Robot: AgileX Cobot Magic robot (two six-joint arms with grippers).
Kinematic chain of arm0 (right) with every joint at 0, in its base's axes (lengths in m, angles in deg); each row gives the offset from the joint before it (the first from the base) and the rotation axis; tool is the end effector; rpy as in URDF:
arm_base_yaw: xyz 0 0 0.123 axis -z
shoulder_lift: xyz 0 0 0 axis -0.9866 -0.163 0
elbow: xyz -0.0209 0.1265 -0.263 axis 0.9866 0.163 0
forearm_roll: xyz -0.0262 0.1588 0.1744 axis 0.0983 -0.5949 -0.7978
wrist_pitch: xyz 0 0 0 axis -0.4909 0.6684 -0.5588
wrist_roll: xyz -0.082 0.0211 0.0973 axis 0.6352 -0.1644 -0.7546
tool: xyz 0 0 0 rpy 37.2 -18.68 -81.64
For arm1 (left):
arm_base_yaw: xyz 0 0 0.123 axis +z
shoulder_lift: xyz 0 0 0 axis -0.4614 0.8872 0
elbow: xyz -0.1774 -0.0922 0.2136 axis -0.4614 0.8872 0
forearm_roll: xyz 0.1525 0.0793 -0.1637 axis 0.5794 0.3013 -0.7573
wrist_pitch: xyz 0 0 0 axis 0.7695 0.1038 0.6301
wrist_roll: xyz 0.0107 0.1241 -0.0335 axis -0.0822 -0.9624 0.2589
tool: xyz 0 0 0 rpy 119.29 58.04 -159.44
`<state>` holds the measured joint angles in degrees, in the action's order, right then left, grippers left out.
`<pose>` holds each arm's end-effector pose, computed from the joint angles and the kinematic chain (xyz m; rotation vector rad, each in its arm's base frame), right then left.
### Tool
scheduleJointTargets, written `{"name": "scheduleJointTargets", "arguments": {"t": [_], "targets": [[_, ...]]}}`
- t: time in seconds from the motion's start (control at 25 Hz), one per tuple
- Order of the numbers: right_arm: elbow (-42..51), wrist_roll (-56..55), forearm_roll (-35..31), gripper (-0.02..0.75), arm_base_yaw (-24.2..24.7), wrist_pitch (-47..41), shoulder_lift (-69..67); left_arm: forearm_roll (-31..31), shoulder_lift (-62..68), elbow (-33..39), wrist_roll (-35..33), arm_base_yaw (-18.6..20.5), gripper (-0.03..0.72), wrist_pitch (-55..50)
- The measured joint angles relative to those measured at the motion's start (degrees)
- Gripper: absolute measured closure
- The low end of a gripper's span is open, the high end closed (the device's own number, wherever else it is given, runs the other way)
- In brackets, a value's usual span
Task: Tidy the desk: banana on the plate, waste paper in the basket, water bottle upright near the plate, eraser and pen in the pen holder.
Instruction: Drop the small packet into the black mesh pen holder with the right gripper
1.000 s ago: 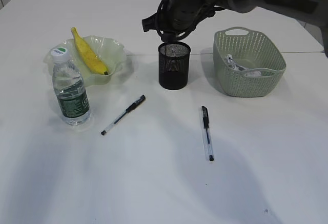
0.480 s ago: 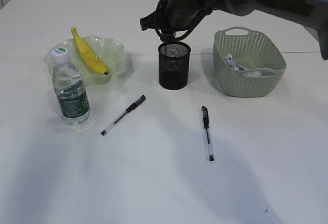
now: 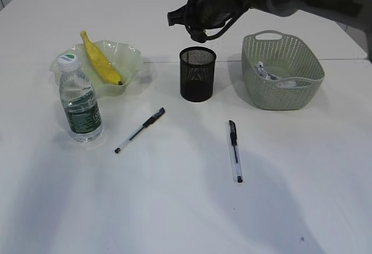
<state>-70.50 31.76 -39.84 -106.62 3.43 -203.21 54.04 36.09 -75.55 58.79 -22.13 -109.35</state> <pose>0.5145 0.2104 0.2360 -0.2365 2.2086 -0.0180 0.2660 -0.0110 0.2894 -0.0825 2.5834 -0.3493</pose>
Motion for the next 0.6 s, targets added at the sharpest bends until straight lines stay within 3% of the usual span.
{"name": "scheduleJointTargets", "arguments": {"t": [0.6], "targets": [[0.00,0.00,0.21,0.561,0.00,2.02,-1.83,0.00,0.00,0.00,0.00,0.00,0.199,1.08]]}}
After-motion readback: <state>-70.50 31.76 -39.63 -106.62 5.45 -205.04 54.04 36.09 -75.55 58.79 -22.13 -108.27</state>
